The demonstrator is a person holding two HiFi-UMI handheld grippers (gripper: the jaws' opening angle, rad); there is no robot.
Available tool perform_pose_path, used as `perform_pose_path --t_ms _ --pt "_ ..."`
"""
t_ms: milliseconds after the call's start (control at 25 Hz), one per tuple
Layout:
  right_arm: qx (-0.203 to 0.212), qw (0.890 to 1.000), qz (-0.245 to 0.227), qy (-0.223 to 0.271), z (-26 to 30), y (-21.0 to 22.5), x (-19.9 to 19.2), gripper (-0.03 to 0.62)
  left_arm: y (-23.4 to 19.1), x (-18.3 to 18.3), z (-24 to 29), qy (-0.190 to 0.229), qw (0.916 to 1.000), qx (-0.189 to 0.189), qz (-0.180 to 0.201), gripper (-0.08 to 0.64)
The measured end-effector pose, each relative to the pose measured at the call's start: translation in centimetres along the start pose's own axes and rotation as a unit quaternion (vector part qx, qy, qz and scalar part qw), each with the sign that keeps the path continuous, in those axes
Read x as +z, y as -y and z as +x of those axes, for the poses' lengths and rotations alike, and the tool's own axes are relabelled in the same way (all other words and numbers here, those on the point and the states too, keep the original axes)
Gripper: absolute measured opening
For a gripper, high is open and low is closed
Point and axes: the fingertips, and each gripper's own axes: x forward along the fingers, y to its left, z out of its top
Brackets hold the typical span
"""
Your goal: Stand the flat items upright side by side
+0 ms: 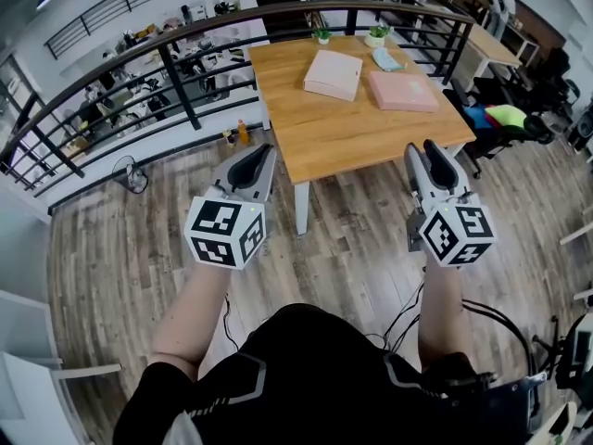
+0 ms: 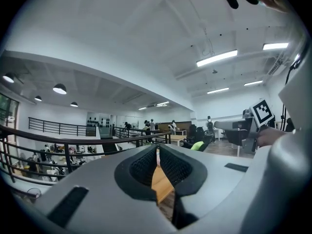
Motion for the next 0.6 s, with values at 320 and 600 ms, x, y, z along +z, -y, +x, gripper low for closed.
perform_pose_path --t_ms 320,600 --pt "0.007 1.000 -0.001 -0.013 -0.4 1.6 -1.0 0.186 2.7 0.1 1.3 0.004 0.9993 -0.036 0.007 0.224" --pt "-0.009 1.000 0.007 -0.001 -1.6 5.3 -0.7 0.207 5.0 0.1 3.5 -0.007 0.9989 -0.044 0.015 0.301"
